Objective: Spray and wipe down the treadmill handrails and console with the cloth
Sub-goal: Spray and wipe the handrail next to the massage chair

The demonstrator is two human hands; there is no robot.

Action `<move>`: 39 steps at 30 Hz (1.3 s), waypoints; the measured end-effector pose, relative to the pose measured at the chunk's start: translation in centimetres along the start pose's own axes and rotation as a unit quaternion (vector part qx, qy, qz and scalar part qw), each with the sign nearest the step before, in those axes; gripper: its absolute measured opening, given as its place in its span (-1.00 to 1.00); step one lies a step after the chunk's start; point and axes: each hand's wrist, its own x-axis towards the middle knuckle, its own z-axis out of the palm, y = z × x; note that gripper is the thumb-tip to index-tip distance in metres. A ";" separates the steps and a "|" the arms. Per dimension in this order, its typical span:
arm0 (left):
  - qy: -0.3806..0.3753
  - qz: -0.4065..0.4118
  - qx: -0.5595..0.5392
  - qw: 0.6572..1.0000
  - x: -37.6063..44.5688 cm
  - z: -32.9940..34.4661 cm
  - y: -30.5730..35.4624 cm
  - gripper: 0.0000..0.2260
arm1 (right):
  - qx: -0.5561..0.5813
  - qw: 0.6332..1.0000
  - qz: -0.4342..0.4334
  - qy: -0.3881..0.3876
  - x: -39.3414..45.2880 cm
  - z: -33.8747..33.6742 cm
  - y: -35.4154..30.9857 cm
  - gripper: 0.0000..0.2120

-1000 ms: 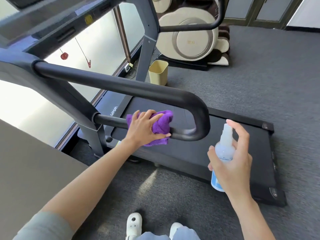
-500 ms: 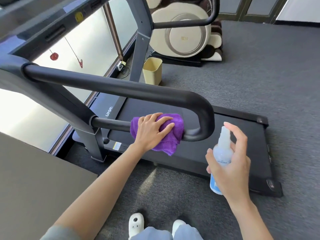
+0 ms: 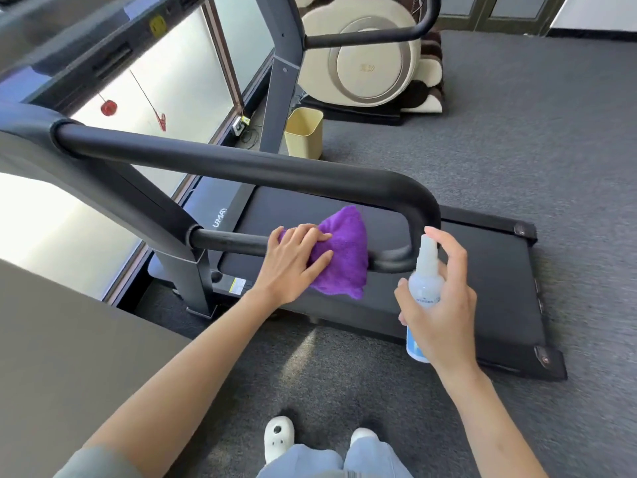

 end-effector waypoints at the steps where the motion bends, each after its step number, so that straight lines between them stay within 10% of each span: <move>1: 0.009 -0.008 -0.004 1.000 -0.3 -0.1 -0.5 -0.51 | -0.001 1.000 0.000 0.002 0.0 0.1 -0.1 -0.34; 10: 0.018 -0.038 0.089 0.995 4.0 3.5 7.0 -0.49 | -0.015 1.000 0.000 0.016 -0.2 -0.1 -0.5 -0.25; 14: 0.032 -0.005 0.072 0.997 2.7 2.3 3.3 -0.54 | -0.007 1.000 -0.006 -0.003 -0.4 1.4 -1.2 -0.26; 23: 0.077 -0.199 0.093 0.973 0.1 -0.1 -5.5 -0.66 | -0.002 1.000 -0.001 -0.008 -1.4 5.2 -2.7 -0.26; 30: 0.049 -0.080 0.082 0.992 0.9 1.8 0.1 -0.51 | -0.022 1.000 -0.009 -0.013 -1.5 8.3 -4.1 -0.26; 39: 0.037 -0.069 0.085 0.993 -1.2 -3.3 -14.3 -0.42 | -0.043 0.999 0.007 -0.016 -1.8 10.9 -5.4 -0.44</move>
